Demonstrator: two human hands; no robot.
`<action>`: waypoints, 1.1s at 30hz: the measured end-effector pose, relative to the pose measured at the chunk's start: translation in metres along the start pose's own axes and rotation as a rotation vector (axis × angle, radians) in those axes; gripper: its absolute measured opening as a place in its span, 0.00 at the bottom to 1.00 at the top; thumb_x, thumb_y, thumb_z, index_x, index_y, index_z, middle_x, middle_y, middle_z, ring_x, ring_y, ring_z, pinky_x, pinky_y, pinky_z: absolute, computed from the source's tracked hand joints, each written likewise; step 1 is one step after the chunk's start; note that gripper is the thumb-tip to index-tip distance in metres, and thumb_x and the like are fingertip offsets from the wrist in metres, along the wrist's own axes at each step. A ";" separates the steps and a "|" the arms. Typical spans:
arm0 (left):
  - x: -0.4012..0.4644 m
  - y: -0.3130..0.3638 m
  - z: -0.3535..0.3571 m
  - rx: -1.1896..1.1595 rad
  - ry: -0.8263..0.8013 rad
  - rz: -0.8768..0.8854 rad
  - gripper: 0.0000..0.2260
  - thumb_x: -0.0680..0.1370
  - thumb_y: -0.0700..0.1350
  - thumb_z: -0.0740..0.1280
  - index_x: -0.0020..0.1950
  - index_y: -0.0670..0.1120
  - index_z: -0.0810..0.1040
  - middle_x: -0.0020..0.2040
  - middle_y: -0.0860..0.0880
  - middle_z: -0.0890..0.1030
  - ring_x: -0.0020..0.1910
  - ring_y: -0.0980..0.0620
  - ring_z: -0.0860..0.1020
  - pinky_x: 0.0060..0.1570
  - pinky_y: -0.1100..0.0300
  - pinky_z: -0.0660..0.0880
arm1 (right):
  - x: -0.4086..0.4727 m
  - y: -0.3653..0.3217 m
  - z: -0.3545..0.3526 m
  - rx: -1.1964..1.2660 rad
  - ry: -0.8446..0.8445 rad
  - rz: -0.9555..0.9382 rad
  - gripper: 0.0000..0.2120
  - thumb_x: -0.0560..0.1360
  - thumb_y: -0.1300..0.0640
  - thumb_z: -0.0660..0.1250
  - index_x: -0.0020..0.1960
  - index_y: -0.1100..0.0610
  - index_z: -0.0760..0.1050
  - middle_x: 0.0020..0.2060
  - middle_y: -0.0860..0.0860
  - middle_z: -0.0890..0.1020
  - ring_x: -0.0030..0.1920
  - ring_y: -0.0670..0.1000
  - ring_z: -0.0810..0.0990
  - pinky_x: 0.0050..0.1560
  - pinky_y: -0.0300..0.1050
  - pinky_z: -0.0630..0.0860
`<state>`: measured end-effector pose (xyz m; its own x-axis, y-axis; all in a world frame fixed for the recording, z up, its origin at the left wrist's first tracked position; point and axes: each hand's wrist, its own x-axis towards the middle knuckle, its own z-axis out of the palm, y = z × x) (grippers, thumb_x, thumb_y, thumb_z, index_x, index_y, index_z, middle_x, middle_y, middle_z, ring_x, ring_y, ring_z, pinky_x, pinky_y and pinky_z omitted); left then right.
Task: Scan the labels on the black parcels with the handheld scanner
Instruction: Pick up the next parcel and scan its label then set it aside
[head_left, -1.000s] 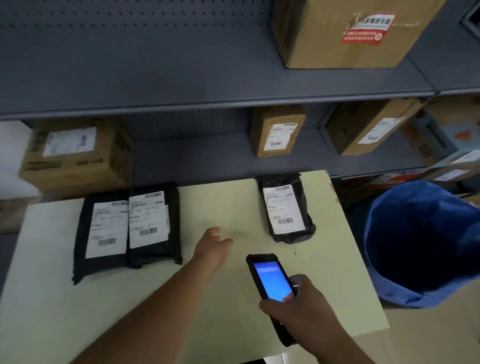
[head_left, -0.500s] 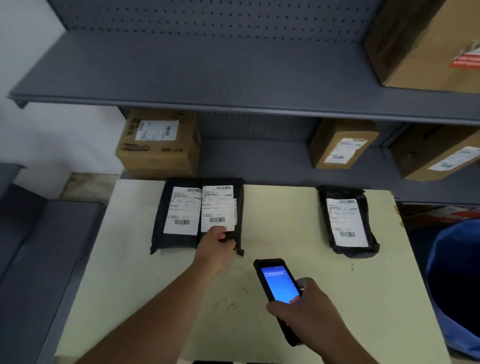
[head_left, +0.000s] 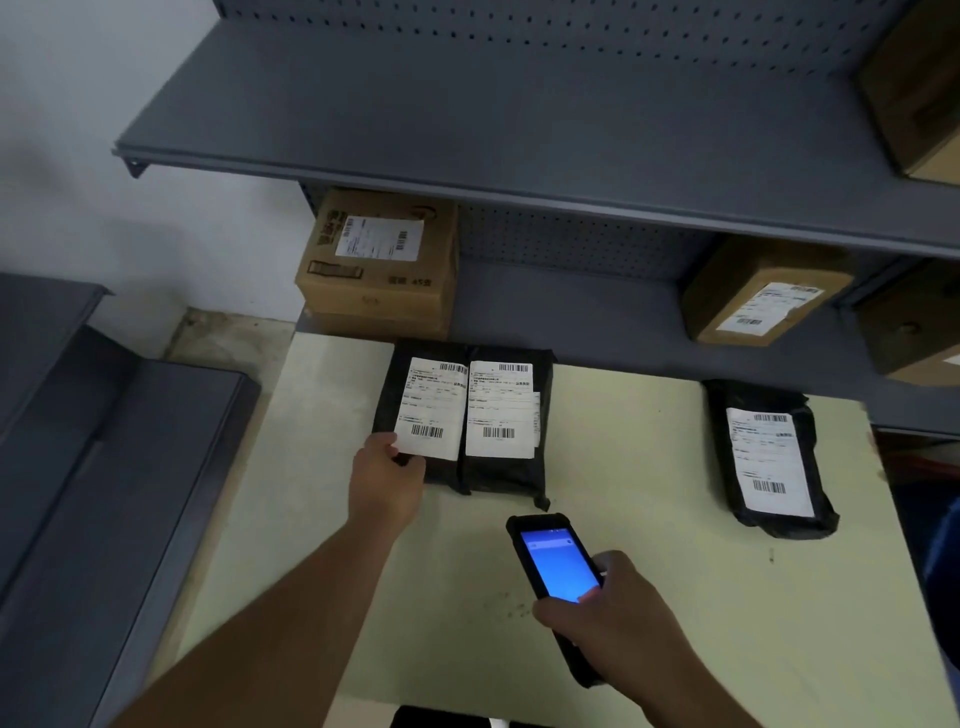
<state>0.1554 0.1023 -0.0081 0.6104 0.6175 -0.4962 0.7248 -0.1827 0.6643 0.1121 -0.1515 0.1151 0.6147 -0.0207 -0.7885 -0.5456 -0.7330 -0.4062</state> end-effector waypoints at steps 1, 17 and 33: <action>0.003 -0.001 -0.002 0.003 0.034 -0.006 0.24 0.76 0.42 0.73 0.71 0.42 0.75 0.60 0.45 0.81 0.56 0.42 0.82 0.52 0.55 0.75 | 0.000 -0.003 0.002 -0.003 0.000 0.000 0.22 0.68 0.45 0.78 0.55 0.48 0.70 0.45 0.48 0.82 0.41 0.47 0.83 0.33 0.40 0.73; 0.043 -0.008 0.010 0.057 -0.103 -0.178 0.37 0.68 0.56 0.80 0.71 0.44 0.70 0.63 0.45 0.81 0.59 0.41 0.81 0.55 0.49 0.80 | 0.007 -0.020 0.011 -0.016 0.004 0.036 0.25 0.69 0.45 0.77 0.60 0.47 0.68 0.45 0.46 0.81 0.36 0.43 0.81 0.29 0.33 0.72; 0.044 0.003 0.034 0.242 -0.104 -0.235 0.47 0.59 0.62 0.83 0.69 0.45 0.64 0.65 0.41 0.78 0.63 0.35 0.78 0.61 0.40 0.79 | 0.013 -0.010 0.005 0.012 0.013 0.099 0.25 0.68 0.45 0.77 0.59 0.48 0.69 0.47 0.46 0.81 0.44 0.46 0.83 0.37 0.40 0.74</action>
<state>0.1952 0.1029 -0.0462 0.4384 0.5849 -0.6824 0.8963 -0.2287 0.3799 0.1231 -0.1411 0.1070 0.5649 -0.1018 -0.8189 -0.6109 -0.7187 -0.3321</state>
